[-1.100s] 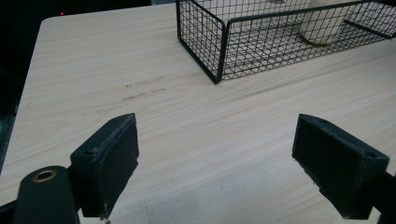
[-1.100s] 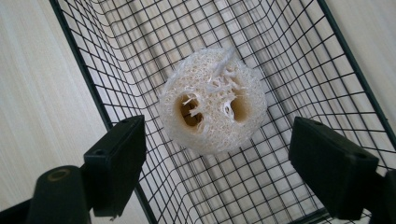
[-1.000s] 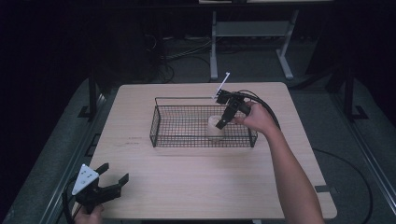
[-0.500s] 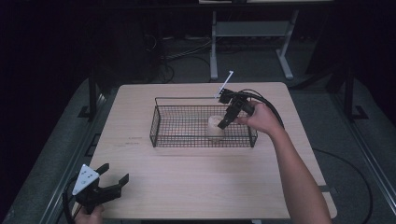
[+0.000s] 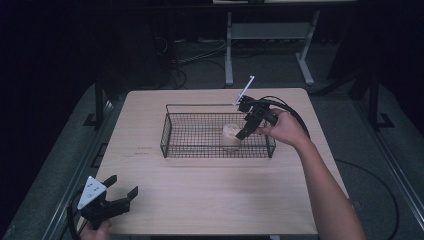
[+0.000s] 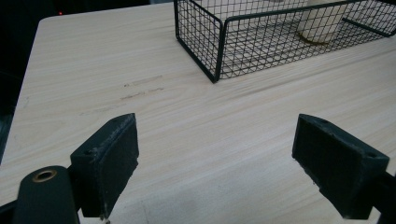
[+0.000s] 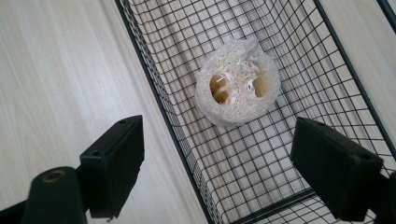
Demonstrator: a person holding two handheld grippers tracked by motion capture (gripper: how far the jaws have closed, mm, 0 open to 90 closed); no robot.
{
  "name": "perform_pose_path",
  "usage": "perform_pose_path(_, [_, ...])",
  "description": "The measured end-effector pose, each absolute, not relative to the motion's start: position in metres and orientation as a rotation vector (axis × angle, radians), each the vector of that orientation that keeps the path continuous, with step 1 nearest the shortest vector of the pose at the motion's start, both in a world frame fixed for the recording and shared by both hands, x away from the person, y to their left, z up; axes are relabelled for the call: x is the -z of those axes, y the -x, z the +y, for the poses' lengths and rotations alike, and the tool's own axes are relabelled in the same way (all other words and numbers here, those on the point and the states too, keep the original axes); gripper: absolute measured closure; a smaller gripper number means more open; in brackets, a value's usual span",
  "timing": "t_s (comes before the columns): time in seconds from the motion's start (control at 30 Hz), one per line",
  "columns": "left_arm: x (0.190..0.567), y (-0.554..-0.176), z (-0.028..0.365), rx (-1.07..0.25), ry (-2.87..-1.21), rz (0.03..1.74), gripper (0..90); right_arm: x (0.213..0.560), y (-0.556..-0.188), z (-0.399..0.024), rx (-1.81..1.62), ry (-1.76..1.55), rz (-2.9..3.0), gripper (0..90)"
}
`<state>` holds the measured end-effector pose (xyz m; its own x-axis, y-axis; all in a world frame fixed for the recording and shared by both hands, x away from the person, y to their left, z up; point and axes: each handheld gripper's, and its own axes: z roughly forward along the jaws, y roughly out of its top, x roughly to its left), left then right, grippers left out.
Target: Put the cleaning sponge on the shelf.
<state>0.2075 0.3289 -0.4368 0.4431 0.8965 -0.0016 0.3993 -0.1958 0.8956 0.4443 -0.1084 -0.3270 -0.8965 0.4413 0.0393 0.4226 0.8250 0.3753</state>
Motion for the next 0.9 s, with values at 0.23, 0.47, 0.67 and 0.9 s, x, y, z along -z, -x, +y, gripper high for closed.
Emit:
perform_pose_path(0.23, [0.437,-0.207,0.328,-0.689,-1.788,1.109,13.8,0.323,-0.438,-0.111,-0.590,-0.680,2.957,16.9])
perform_pose_path(0.47, [0.437,-0.207,0.328,-0.688,-1.791,1.107,13.8,0.320,-0.431,-0.110,-0.584,-0.648,2.960,16.3])
perform_pose_path(0.67, [0.437,-0.207,0.328,-0.688,-1.788,1.109,13.8,0.317,-0.425,-0.109,-0.592,-0.624,2.961,15.4])
perform_pose_path(0.9, [0.437,-0.207,0.328,-0.689,-1.794,1.106,13.8,0.320,-0.417,-0.112,-0.618,-0.610,2.964,15.4])
